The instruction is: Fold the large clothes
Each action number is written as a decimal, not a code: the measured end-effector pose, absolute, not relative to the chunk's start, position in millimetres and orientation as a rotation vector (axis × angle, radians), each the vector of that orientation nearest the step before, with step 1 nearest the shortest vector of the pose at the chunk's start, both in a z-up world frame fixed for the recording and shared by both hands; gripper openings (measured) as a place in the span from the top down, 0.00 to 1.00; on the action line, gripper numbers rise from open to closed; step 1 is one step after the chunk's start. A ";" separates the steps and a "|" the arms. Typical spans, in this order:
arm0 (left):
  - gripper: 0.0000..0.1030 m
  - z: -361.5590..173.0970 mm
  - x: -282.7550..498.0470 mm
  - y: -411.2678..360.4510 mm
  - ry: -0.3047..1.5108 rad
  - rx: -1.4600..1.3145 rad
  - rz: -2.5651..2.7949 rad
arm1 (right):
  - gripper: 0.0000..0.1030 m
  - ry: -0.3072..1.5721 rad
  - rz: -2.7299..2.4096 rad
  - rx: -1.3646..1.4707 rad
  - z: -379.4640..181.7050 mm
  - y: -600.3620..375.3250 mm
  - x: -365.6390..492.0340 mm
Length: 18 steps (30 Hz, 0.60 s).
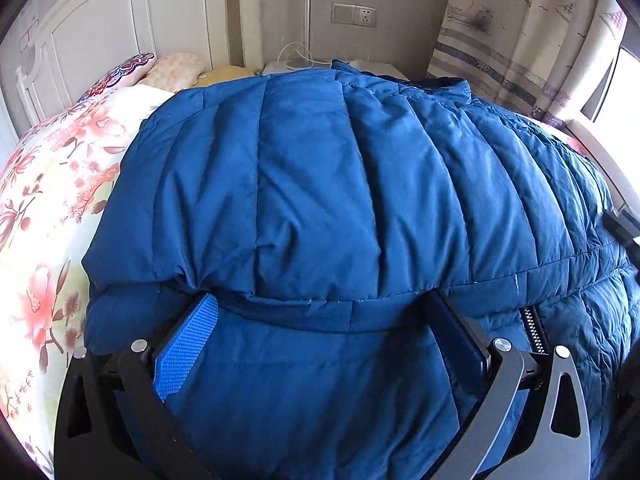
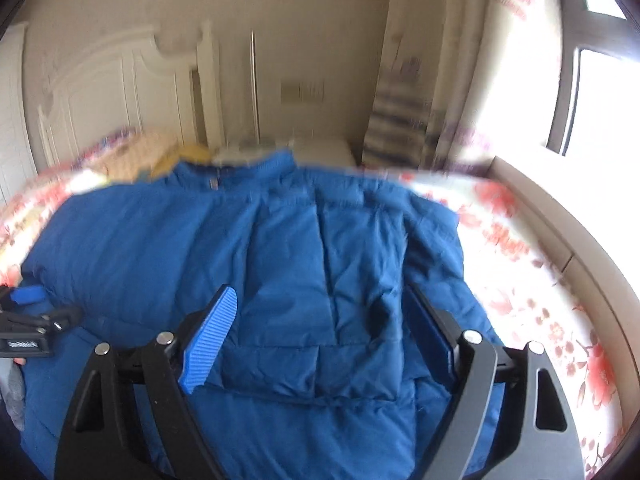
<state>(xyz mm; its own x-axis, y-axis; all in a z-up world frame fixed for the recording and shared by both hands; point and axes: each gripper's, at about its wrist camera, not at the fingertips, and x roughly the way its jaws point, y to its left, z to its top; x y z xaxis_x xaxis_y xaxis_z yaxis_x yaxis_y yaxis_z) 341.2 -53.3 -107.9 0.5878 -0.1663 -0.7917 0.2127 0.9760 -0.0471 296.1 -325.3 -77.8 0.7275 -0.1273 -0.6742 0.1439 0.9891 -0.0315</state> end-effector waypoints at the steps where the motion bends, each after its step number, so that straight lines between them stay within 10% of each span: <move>1: 0.04 -107.8 341.6 -53.5 0.917 0.054 -0.222 | 0.14 0.773 -0.146 0.015 -81.1 -323.4 302.1; 18: 0.04 -107.7 279.2 -66.5 0.925 0.175 -0.277 | 0.08 0.916 0.042 -0.127 -98.4 -266.1 263.2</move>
<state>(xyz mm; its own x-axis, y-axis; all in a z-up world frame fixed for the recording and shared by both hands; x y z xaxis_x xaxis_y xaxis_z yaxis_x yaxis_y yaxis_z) 279.2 -66.5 -107.7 0.5702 -0.1601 -0.8058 0.3092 0.9505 0.0299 263.2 -266.1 -98.4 0.6090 -0.0179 -0.7930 -0.0901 0.9917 -0.0915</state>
